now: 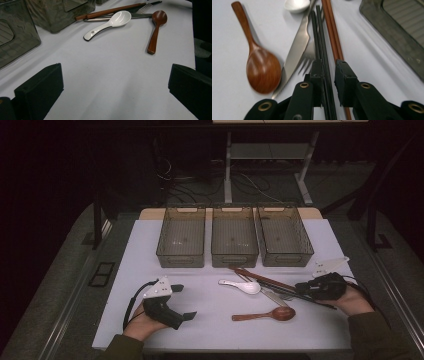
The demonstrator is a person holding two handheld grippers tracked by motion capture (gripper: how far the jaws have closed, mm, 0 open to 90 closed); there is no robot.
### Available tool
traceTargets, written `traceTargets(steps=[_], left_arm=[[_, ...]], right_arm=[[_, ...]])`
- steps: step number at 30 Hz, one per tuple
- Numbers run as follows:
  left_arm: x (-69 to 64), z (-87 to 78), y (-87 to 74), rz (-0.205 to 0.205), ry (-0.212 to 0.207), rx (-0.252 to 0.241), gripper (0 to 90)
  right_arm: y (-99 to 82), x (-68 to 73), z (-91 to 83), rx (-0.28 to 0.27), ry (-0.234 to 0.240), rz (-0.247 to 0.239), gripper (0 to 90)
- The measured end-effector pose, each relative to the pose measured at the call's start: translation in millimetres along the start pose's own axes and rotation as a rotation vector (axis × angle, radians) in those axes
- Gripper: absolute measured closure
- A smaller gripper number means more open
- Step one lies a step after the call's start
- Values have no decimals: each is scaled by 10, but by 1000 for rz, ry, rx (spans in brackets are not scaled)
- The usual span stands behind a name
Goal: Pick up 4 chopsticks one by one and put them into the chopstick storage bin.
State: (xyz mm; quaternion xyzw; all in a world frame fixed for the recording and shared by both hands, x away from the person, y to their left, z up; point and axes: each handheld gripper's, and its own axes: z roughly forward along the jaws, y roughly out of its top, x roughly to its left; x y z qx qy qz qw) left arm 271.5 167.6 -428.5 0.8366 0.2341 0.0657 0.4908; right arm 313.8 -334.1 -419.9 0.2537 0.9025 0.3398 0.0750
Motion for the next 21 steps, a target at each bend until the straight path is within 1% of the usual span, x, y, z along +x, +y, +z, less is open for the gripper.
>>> traceTargets(steps=[3, 6, 8, 12, 16, 21], left_arm=[[-2, 4, 0, -1, -1, 1, 0], [-8, 6, 1, 2, 0, 0, 0], [-10, 6, 1, 1, 0, 0, 0], [-8, 8, 0, 1, 0, 1, 0], [-5, 10, 0, 1, -1, 3, 0], [-6, 8, 0, 0, -1, 1, 0]], right_arm=[[-93, 16, -20, 12, -2, 3, 771], [-140, 34, -8, 19, 14, -5, 774], [-137, 44, 20, 32, 7, -15, 775], [-125, 47, 72, 52, 10, -24, 783], [-120, 47, 93, 53, 11, -32, 791], [-117, 50, 133, 70, 13, -45, 792]])
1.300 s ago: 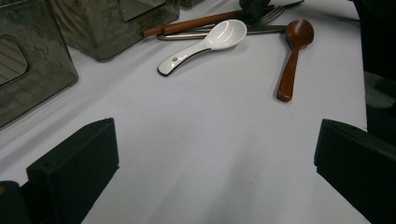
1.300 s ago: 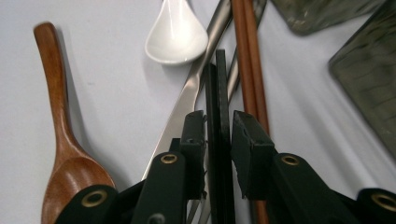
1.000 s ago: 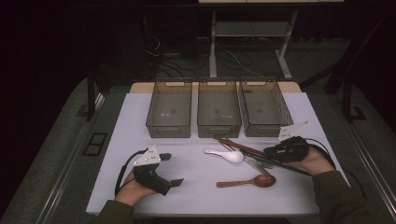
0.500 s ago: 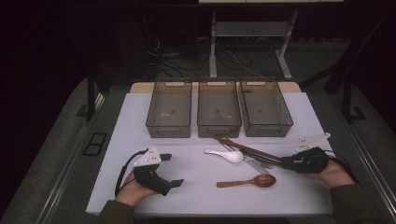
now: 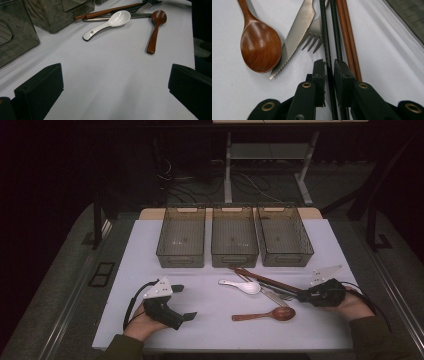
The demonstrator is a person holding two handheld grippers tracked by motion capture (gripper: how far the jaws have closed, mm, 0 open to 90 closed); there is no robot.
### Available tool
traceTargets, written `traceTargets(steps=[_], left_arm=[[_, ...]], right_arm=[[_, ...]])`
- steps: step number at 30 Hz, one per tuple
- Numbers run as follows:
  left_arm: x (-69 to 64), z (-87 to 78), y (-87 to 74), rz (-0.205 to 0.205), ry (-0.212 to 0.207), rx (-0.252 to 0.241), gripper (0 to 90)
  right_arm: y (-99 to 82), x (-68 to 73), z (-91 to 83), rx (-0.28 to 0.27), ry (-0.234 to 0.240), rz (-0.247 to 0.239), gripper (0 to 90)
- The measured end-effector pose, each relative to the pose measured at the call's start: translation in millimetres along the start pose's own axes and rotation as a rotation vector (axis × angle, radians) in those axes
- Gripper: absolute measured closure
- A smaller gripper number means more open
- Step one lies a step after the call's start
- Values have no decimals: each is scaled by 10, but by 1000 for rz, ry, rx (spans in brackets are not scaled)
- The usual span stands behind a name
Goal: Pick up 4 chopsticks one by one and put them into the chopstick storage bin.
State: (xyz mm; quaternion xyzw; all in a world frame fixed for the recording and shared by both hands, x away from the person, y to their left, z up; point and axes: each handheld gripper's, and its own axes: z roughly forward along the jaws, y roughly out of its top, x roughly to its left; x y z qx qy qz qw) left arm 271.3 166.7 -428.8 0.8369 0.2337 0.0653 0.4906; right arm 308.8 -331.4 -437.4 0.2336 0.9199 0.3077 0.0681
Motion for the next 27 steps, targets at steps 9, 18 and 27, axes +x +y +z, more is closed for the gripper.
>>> traceTargets(steps=[9, 18, 27], left_arm=[[-4, 3, 1, 0, 1, 2, 0], [-5, 4, 1, 1, 0, 3, 0], [-7, 4, 2, 2, -1, 3, 0]], right_arm=[[0, -10, 34, 5, 5, -10, 818], [-1, -23, 33, 2, 18, -17, 851], [-2, -35, 4, -8, 30, -3, 853]])
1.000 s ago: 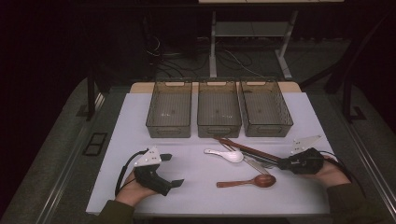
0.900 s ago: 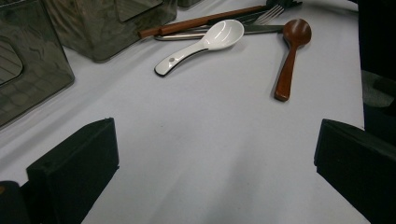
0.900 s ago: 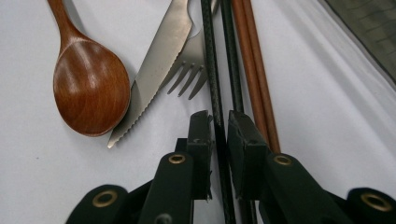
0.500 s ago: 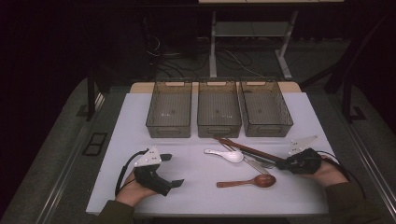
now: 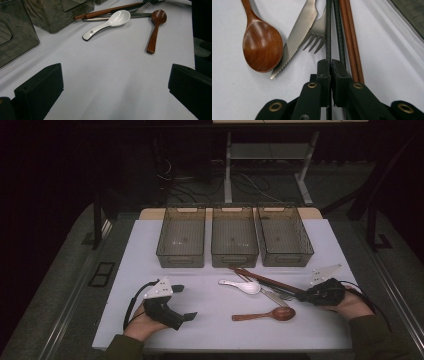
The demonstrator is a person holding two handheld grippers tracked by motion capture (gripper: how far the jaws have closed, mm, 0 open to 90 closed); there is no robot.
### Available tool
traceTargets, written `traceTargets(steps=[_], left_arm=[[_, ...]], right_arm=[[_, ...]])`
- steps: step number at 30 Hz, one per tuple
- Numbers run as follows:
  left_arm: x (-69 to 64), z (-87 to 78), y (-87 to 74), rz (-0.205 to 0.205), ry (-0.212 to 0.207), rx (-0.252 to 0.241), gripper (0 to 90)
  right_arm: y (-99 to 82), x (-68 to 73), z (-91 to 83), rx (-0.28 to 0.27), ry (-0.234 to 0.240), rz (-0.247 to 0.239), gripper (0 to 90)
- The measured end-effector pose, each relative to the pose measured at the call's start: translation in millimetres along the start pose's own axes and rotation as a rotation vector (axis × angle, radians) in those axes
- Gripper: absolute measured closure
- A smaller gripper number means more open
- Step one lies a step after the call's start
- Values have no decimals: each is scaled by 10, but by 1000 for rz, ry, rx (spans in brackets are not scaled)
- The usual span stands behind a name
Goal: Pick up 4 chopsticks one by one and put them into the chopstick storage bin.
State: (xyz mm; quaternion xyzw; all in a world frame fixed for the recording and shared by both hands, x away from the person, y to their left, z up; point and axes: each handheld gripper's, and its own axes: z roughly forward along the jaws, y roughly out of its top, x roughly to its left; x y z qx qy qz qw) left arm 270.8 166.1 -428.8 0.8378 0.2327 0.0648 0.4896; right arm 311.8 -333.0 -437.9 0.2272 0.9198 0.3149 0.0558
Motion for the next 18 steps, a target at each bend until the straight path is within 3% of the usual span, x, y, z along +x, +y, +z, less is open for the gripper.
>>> traceTargets(steps=[18], left_arm=[[3, 4, -11, 3, 12, -3, 0]], right_arm=[[13, -17, -114, -64, 8, 15, 857]])
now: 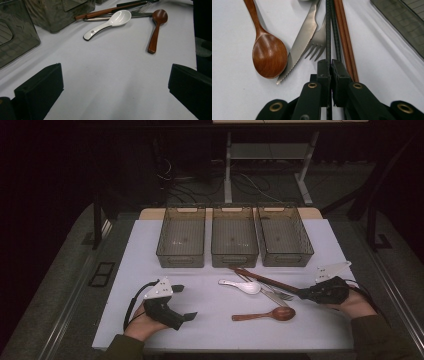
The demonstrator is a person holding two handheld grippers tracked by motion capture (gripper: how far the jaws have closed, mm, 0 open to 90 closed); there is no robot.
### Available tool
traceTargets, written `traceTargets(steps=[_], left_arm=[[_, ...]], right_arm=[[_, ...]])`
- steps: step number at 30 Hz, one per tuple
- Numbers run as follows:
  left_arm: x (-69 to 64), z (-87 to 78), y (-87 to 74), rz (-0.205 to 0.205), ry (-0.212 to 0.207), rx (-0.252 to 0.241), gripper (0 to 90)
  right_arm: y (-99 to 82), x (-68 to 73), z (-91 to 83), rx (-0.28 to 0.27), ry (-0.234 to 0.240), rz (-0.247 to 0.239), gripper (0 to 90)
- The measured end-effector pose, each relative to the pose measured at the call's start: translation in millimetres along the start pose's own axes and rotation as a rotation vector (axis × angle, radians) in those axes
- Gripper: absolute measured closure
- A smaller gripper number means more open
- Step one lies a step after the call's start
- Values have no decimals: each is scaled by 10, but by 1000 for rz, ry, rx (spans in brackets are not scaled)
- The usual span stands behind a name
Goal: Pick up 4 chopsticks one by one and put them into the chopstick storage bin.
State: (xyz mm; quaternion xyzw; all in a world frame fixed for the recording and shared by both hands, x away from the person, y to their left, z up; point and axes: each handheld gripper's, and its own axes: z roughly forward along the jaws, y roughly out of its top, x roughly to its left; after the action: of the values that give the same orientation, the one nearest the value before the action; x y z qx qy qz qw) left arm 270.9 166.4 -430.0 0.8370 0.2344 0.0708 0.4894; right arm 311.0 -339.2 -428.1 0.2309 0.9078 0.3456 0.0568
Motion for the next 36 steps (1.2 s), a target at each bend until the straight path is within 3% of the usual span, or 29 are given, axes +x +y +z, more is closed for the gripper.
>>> traceTargets(steps=[15, 36], left_arm=[[16, 7, -25, -7, 18, -11, 0], [8, 21, -20, -5, 18, -3, 0]], right_arm=[[104, 3, -59, -42, -21, 34, 857], [367, 101, 49, -94, -10, 52, 856]])
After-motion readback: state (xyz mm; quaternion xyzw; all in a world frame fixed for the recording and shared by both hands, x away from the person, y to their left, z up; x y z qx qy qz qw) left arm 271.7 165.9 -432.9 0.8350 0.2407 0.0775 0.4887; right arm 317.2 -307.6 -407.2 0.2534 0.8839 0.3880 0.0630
